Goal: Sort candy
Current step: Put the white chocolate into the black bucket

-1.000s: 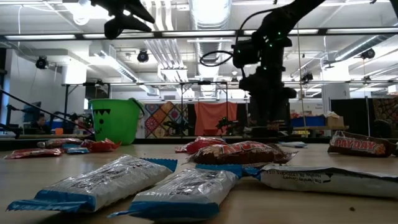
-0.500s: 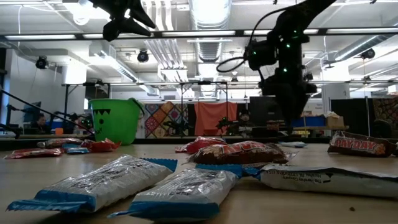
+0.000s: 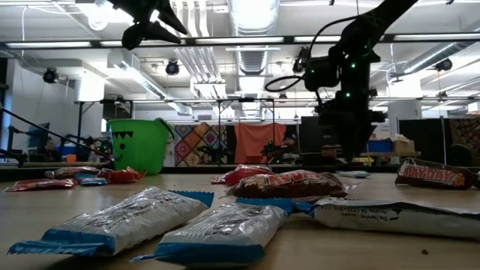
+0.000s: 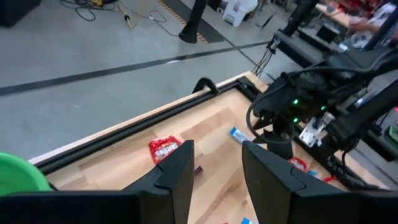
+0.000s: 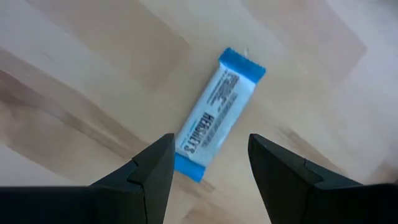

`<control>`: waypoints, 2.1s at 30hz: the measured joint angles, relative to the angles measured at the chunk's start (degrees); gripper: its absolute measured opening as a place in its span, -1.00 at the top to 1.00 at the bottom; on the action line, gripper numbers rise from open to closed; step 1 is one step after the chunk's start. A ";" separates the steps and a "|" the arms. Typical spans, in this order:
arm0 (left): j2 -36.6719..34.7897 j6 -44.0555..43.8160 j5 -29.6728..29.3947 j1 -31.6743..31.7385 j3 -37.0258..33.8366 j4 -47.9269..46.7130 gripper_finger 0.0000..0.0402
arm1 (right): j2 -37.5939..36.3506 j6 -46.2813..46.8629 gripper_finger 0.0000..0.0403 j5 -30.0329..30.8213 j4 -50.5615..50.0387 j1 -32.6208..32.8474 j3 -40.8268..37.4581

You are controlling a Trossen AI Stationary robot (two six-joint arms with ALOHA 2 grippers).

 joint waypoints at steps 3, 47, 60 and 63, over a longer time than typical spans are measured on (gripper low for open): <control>0.00 -0.60 -0.98 0.02 0.00 1.22 0.41 | 0.00 -1.34 0.03 -0.28 1.72 -0.69 -0.21; -1.51 0.52 -1.18 0.20 0.00 1.80 0.41 | 3.21 4.48 0.02 -6.13 5.29 -1.82 -5.00; -1.57 0.76 -0.81 0.20 0.00 1.80 0.41 | 4.88 7.87 0.02 -7.29 12.35 -1.95 -8.20; -1.57 0.76 -0.81 0.20 0.00 1.79 0.41 | 6.57 8.13 0.02 -7.29 12.62 -1.93 -8.32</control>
